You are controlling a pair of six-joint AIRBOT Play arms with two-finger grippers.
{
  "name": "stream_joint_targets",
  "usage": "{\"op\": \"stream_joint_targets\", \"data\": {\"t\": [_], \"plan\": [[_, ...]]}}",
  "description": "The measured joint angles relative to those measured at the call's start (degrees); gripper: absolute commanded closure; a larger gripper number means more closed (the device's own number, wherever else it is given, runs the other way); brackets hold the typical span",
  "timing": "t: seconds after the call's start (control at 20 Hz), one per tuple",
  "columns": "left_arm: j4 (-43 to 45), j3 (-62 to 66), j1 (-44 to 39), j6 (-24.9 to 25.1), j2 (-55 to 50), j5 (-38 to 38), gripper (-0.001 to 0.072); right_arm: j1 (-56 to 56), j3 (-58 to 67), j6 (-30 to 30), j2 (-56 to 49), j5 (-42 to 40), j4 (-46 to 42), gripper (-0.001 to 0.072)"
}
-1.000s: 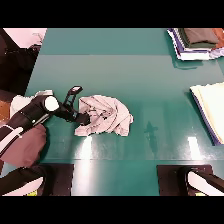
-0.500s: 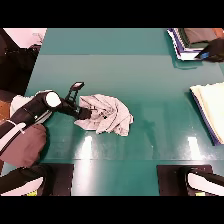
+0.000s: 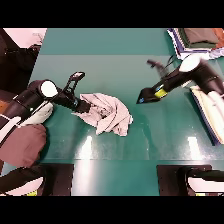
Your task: Fold the shirts.
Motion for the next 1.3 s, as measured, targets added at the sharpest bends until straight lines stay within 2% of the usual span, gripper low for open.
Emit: {"op": "stream_joint_targets", "data": {"t": [0.05, 0.1, 0.15, 0.25, 0.3, 0.5, 0.7, 0.95, 1.15, 1.3], "plan": [[0.1, 0.1, 0.0, 0.0, 0.0, 0.0, 0.0684, 1.1, -1.8, -0.7, -1.2, -1.7, 1.9, 0.0211], [0.2, 0.2, 0.0, 0.0, 0.0, -0.1, 0.0684, 2.2, -3.2, -1.3, -2.5, -3.4, 3.5, 0.0256], [0.2, 0.3, 0.0, 0.0, 0.0, -0.2, 0.0684, 3.0, -4.2, -1.7, -3.6, -4.9, 4.7, 0.0335], [0.4, 0.3, 0.0, 0.1, 0.0, -0.2, 0.0684, 4.2, -5.4, -2.3, -5.6, -7.2, 6.4, 0.0547], [0.4, 0.4, 0.0, 0.1, 0.0, -0.2, 0.0684, 4.5, -5.8, -2.6, -6.4, -8.4, 7.1, 0.0689], [1.1, 0.9, 0.0, 0.1, 0.0, -0.5, 0.0684, 4.5, -6.5, -4.2, -6.4, -11.9, 7.6, 0.0703], [8.1, 6.5, 2.1, -0.8, 3.2, -3.1, 0.0684, -0.5, -4.2, -4.6, 0.5, -11.9, 2.1, 0.0703], [14.3, 17.9, 6.6, -1.5, 12.1, -3.3, 0.0684, -10.3, 5.7, -4.0, 12.0, -8.6, -7.3, 0.0704], [16.2, 26.0, 7.6, -1.3, 16.7, -1.8, 0.0684, -15.6, 14.4, -3.9, 18.2, -8.0, -9.5, 0.0703], [17.4, 30.3, 7.9, 1.2, 18.1, -1.2, 0.0684, -18.1, 20.0, -3.8, 21.2, -7.8, -10.2, 0.0703]]}}
